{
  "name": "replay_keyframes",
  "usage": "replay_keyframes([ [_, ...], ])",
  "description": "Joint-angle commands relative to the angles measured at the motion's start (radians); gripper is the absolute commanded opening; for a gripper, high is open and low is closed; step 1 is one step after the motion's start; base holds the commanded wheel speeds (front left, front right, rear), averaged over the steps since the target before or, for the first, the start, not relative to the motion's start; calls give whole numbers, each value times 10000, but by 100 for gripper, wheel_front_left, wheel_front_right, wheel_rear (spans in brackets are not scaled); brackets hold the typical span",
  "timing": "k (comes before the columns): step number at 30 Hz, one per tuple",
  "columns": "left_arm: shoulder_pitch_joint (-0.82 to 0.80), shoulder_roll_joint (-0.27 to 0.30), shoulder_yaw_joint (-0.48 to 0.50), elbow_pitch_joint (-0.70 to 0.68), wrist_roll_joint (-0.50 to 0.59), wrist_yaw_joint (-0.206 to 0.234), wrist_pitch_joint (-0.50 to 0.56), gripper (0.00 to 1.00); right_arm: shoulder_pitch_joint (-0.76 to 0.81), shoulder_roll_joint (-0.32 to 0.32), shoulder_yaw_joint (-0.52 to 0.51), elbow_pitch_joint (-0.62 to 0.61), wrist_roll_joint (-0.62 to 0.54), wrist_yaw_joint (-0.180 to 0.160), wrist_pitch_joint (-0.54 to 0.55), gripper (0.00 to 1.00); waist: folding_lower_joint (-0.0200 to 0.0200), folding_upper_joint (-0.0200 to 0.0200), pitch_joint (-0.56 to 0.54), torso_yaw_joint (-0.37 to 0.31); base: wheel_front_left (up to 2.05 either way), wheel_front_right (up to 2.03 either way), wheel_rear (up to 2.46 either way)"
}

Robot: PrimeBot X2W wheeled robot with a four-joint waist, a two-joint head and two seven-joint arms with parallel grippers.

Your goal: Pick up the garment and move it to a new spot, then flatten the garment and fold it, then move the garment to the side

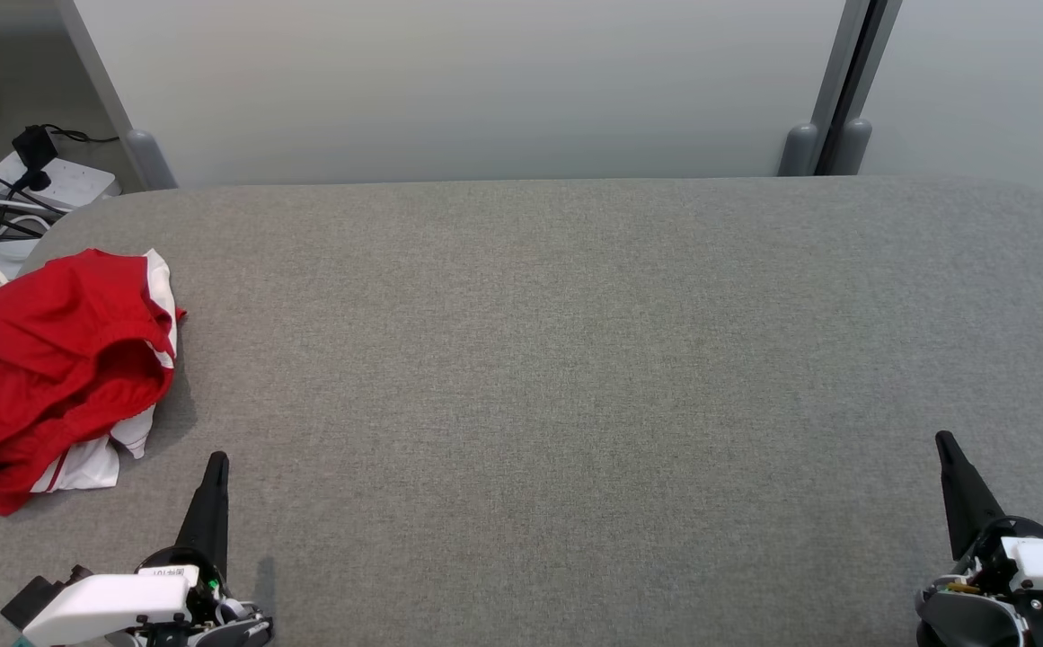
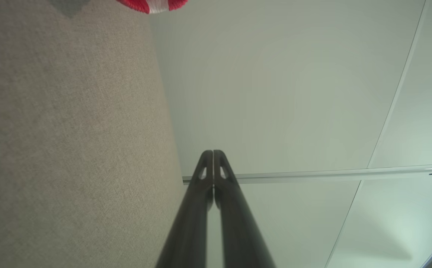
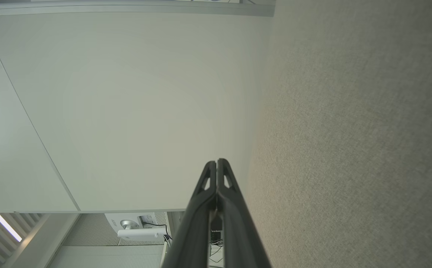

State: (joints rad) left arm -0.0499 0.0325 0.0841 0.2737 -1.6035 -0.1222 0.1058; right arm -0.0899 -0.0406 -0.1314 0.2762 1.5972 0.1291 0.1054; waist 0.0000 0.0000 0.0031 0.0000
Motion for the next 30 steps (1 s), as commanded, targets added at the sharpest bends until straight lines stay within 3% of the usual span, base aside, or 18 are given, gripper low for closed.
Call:
replay_keyframes([
  [1, -580, 177, 293, -289, -55, -85, 71, 0, -180, -96, 181, -315, 118, 16, 75, 0, 0, 0, 0, 0, 0, 0, 0],
  [29, -580, 177, 293, -289, -55, -85, 71, 0, -180, -96, 181, -315, 118, 16, 75, 0, 0, 0, 0, 0, 0, 0, 0],
  [30, -2, 0, 1, -1, 1, 0, -1, 100, -2, 0, 1, -2, -1, 0, 0, 100, 0, 0, 0, 0, 0, 0, 0],
])
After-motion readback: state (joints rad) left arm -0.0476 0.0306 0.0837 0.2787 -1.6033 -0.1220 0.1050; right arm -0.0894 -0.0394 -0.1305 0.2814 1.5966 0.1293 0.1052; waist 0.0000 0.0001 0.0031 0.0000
